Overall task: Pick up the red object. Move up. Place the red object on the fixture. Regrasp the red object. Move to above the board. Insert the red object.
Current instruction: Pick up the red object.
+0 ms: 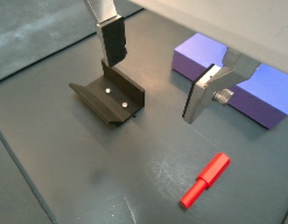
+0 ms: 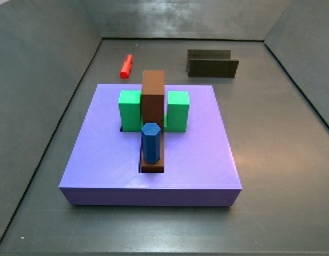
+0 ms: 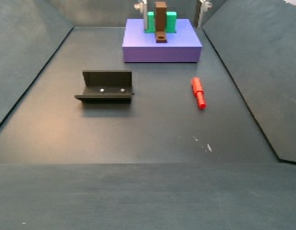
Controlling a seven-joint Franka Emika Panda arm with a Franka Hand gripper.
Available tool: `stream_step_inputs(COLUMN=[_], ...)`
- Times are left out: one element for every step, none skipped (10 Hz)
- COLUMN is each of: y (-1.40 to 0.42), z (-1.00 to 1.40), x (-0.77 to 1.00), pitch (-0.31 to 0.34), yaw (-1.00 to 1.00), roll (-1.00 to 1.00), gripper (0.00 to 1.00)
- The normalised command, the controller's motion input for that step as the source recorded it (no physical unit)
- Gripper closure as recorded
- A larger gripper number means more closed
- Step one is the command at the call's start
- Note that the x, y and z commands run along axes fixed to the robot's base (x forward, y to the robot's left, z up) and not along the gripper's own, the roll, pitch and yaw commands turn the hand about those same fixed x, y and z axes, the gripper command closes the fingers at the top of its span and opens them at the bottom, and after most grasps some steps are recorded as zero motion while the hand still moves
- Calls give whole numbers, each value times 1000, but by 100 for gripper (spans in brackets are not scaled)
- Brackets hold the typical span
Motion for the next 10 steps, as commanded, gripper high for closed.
stream_step_inputs(y=[-9, -526, -771, -777, -777, -740, -446, -160, 0, 69], z=[-63, -343, -517, -583, -574, -691, -831, -934, -966, -943], x=[0, -137, -183, -197, -189, -309, -309, -231, -311, -366], pitch=[-3, -154, -196, -201, -194, -229, -204, -180, -164, -179], yaw=[0, 54, 191, 200, 200, 149, 0, -97, -83, -49], roll=[-20, -66, -4, 0, 0, 0, 10, 0, -11, -13], gripper=[0, 0, 0, 0, 0, 0, 0, 0, 0, 0])
